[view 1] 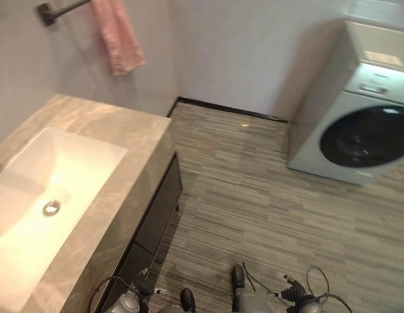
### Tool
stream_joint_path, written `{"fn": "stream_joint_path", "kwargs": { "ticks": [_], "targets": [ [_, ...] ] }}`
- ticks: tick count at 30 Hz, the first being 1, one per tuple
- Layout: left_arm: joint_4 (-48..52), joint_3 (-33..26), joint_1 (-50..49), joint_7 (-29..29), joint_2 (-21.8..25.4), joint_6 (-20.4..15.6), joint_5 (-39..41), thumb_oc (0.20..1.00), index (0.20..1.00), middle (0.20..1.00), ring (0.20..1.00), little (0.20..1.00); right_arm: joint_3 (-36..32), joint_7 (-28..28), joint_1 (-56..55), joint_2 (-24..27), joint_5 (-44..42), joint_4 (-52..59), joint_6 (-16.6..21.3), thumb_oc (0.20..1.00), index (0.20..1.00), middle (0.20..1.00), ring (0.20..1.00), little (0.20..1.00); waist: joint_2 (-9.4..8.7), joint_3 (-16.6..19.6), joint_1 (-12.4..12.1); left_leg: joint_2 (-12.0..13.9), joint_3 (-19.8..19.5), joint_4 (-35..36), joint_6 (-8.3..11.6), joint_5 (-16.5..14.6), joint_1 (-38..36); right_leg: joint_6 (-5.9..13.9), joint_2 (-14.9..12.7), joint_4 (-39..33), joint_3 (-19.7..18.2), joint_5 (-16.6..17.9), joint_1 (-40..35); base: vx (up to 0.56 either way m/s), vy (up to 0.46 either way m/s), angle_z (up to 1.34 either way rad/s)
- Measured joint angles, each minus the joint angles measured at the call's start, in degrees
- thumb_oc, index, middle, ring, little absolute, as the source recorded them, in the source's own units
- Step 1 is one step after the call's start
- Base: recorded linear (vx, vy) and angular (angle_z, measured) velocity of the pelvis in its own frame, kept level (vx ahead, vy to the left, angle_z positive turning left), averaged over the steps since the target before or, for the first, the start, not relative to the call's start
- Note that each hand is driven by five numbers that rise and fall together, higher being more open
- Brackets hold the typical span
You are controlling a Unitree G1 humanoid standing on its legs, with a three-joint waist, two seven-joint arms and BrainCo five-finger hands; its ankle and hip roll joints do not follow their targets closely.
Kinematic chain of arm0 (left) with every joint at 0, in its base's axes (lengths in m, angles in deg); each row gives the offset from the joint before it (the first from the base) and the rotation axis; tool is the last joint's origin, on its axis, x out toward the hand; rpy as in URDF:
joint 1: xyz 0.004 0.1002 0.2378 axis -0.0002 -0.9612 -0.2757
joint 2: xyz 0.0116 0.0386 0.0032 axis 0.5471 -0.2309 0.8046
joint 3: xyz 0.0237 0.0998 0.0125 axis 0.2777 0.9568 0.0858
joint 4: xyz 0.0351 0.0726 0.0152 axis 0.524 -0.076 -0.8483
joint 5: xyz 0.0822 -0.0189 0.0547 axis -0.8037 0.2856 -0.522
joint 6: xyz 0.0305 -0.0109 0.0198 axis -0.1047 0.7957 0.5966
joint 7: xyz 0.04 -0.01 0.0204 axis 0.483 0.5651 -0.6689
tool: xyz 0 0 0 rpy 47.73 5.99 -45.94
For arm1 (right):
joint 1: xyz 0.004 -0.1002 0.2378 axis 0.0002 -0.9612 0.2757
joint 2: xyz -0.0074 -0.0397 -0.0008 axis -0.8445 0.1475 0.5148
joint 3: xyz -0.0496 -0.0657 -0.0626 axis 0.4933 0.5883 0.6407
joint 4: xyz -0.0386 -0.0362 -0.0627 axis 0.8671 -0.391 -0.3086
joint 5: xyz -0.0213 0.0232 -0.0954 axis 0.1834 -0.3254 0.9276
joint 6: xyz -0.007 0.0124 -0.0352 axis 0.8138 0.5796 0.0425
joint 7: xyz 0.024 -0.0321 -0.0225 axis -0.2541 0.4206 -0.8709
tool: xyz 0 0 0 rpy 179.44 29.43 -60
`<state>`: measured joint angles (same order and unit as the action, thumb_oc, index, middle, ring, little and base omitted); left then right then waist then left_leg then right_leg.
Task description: Put brush and paste in cup on sink, flatten towel.
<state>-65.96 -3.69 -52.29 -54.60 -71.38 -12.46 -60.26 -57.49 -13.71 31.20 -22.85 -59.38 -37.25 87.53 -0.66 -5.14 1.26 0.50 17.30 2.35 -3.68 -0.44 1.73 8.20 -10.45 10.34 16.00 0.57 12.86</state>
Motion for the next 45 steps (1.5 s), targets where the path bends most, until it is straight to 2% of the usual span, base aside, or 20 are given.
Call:
{"fn": "stream_joint_path", "kwargs": {
  "ticks": [1,2,3,7,9,13,15,16,19,22,24,25,27,28,30,32,39,41,42,45],
  "targets": [
    [0.55,-0.80,-0.39,-0.19,0.63,-0.04,1.08,1.000,1.000,1.000,1.000,1.000,0.04,-0.14,-1.05,-0.40,-0.24,0.28,0.07,1.000,1.000,1.000,1.000,1.000,-0.94,0.33,-0.41,0.26,1.33,-0.26,0.27,-0.26,-0.10,-0.05,0.10,2.92,1.57,-1.98,-0.05,0.01,-0.045,-0.71],
    [0.32,-2.10,-1.12,-0.47,1.29,-0.08,2.00,1.000,1.000,1.000,1.000,1.000,0.07,-0.48,-1.28,-0.88,-0.39,0.17,0.20,1.000,1.000,1.000,1.000,1.000,-2.18,0.82,-0.93,0.56,2.42,-0.19,1.01,-0.42,-0.53,-1.81,0.75,3.73,3.53,-4.66,-1.28,0.04,-0.067,-0.54],
    [0.12,-2.05,-1.17,-0.44,1.35,-0.02,2.41,1.000,1.000,1.000,1.000,1.000,0.05,-0.83,-1.46,-0.52,-0.43,0.32,0.23,1.000,1.000,1.000,1.000,1.000,-2.58,0.78,-0.28,1.02,2.16,-0.44,1.57,-0.38,-0.75,-4.03,1.91,1.28,3.57,-3.80,-2.47,0.07,-0.092,-0.34],
    [0.15,-1.91,-0.60,-0.29,0.34,-0.11,4.32,1.000,1.000,1.000,1.000,1.000,-0.19,-0.89,-3.32,2.34,-2.13,0.80,0.22,1.000,1.000,1.000,1.000,1.000,-0.72,0.28,-0.24,4.00,1.59,-3.40,4.53,-0.70,-1.50,-5.76,6.25,-1.53,1.57,-4.03,-5.91,0.11,-0.132,-0.06],
    [1.83,-1.29,0.06,-0.02,0.13,-0.10,4.33,1.000,1.000,1.000,1.000,1.000,-0.49,-0.89,-3.30,3.60,-2.17,1.54,0.36,1.000,1.000,1.000,1.000,1.000,0.09,0.22,-0.21,5.23,-0.50,-7.21,5.42,-1.35,-0.13,-7.01,7.25,-1.67,1.24,-4.82,-6.57,0.05,-0.116,0.15],
    [4.50,0.53,1.43,0.13,-0.08,-0.45,4.33,1.000,1.000,1.000,1.000,1.000,-0.63,-0.92,-2.18,5.25,-3.13,2.42,0.88,1.000,1.000,1.000,1.000,1.000,-0.27,0.34,-0.69,5.79,-5.51,-16.76,8.86,1.27,4.74,-8.67,7.64,-2.65,-0.79,-5.18,-7.24,0.04,-0.057,0.07],
    [6.95,1.05,1.38,0.10,0.65,-0.04,5.38,1.000,1.000,1.000,1.000,1.000,-0.58,-0.90,-1.33,6.07,-3.14,5.43,1.01,1.000,1.000,1.000,1.000,1.000,-1.26,-0.61,-1.35,5.28,-11.66,-25.35,11.82,3.05,8.97,-11.09,8.05,-3.71,-3.11,-4.29,-8.16,0.03,0.011,-0.17],
    [7.94,0.78,1.31,0.05,0.48,-0.12,5.98,1.000,1.000,1.000,1.000,1.000,-0.55,-0.98,-1.54,6.61,-3.20,6.25,1.05,1.000,1.000,1.000,1.000,1.000,-1.25,-0.51,-2.03,4.99,-12.98,-25.41,11.74,2.06,10.53,-10.92,8.02,-5.03,-3.09,-3.63,-8.49,0.08,0.030,-0.26],
    [10.17,-0.07,1.57,-0.07,0.39,-0.25,6.71,1.000,1.000,1.000,1.000,1.000,-1.02,-0.94,-0.82,7.22,-4.39,8.57,0.95,1.000,1.000,1.000,1.000,1.000,-0.98,-0.50,-2.06,3.67,-13.31,-17.28,10.82,1.90,11.88,-11.42,8.88,-7.99,-2.72,-2.65,-9.53,0.15,0.060,-0.05],
    [18.04,-2.44,-1.11,-0.82,0.72,-0.46,10.21,1.000,1.000,1.000,1.000,1.000,-4.56,-1.12,-1.14,7.18,-6.89,15.25,1.12,1.000,1.000,1.000,1.000,1.000,-0.53,-1.02,-2.29,3.25,-13.01,-5.56,10.21,3.48,11.18,-10.55,10.96,-10.47,-4.06,-1.54,-11.16,0.15,0.076,-0.20],
    [21.94,-2.82,-2.74,-1.09,0.87,-0.69,11.22,1.000,1.000,1.000,1.000,1.000,-5.22,-1.16,-1.53,7.21,-8.28,18.82,1.79,1.000,1.000,1.000,1.000,1.000,0.24,-1.43,-2.91,3.42,-12.62,-5.40,9.69,3.65,10.52,-10.86,12.25,-10.47,-5.33,-1.63,-12.26,0.12,0.118,-0.53],
    [24.25,-2.99,-3.84,-1.08,0.84,-0.79,12.83,1.000,1.000,1.000,1.000,1.000,-5.21,-1.16,-1.19,6.96,-9.22,19.30,2.55,1.000,1.000,1.000,1.000,1.000,0.15,-1.98,-3.38,2.87,-12.19,-6.30,7.90,3.59,9.12,-10.85,12.65,-9.26,-6.35,-2.23,-13.08,0.10,0.138,-0.61],
    [27.39,-3.24,-4.88,-1.05,0.72,-2.07,13.92,1.000,1.000,1.000,1.000,1.000,-5.48,-1.17,-1.64,7.03,-10.79,20.86,3.19,1.000,1.000,1.000,1.000,1.000,1.90,-2.22,-3.21,1.16,-11.79,-8.47,3.87,4.48,6.16,-11.04,13.33,-3.22,-6.73,-5.92,-12.76,0.06,0.091,-0.26],
    [27.20,-3.43,-4.05,-1.08,1.48,-2.16,14.58,1.000,1.000,1.000,1.000,1.000,-5.43,-1.16,-1.78,6.16,-11.31,20.92,3.30,1.000,1.000,1.000,1.000,1.000,1.41,-2.68,-2.65,0.65,-11.53,-8.56,2.54,3.40,5.75,-10.85,12.48,0.70,-6.54,-8.52,-11.24,0.07,0.075,0.08],
    [27.01,-3.84,-2.54,-1.12,3.09,-2.15,14.93,1.000,1.000,1.000,1.000,1.000,-4.89,-0.91,-1.80,4.74,-11.60,21.01,3.32,1.000,1.000,1.000,1.000,1.000,-0.74,-3.60,-2.78,-0.90,-11.03,-9.14,2.04,2.52,5.86,-10.10,10.46,6.65,-6.80,-12.21,-8.64,0.11,0.086,0.05],
    [26.96,-3.72,-2.26,-1.09,3.76,-2.08,14.92,1.000,1.000,1.000,1.000,1.000,-4.44,-0.87,-1.68,3.26,-11.66,21.00,3.32,1.000,1.000,1.000,1.000,1.000,-1.49,-3.75,-3.02,-1.73,-10.61,-10.23,1.51,1.20,6.20,-9.43,9.30,8.48,-7.13,-13.70,-8.03,0.16,0.092,0.00],
    [30.89,-3.68,-3.21,-0.73,6.33,-1.96,14.60,1.000,1.000,1.000,1.000,1.000,-4.08,-0.76,-1.14,2.55,-11.87,20.99,3.41,1.000,1.000,1.000,1.000,1.000,-0.70,-3.32,-3.74,-4.24,-10.61,-9.84,-0.87,-1.57,3.34,-7.08,7.16,9.03,-7.51,-14.87,-10.81,0.13,0.138,0.02],
    [31.94,-3.63,-3.16,-0.44,6.41,-2.01,14.28,1.000,1.000,1.000,1.000,1.000,-4.30,-0.75,-0.70,2.64,-12.89,21.09,3.46,1.000,1.000,1.000,1.000,1.000,-0.25,-3.25,-3.60,-4.75,-10.67,-8.79,-1.08,-1.91,2.42,-4.95,5.86,17.95,-7.70,-14.82,-7.05,0.05,0.103,0.01],
    [31.96,-3.57,-3.42,-0.38,6.41,-2.01,14.26,1.000,1.000,1.000,1.000,1.000,-4.14,-0.73,-1.08,2.54,-13.19,21.69,3.45,1.000,1.000,1.000,1.000,1.000,0.37,-2.88,-3.58,-4.41,-10.52,-7.96,-1.31,-1.66,1.68,-2.05,4.91,25.77,-7.67,-13.26,-3.04,0.07,0.095,0.03],
    [32.10,-4.17,-5.16,-0.41,6.90,-1.98,14.26,1.000,1.000,1.000,1.000,1.000,-3.89,-0.62,-2.76,2.50,-13.27,24.92,3.46,1.000,1.000,1.000,1.000,1.000,0.10,-2.35,-2.87,-4.97,-10.49,-7.59,-3.88,-3.42,0.04,-0.98,3.54,33.69,-7.11,-12.63,2.37,0.20,0.076,-0.15]
  ]
}}
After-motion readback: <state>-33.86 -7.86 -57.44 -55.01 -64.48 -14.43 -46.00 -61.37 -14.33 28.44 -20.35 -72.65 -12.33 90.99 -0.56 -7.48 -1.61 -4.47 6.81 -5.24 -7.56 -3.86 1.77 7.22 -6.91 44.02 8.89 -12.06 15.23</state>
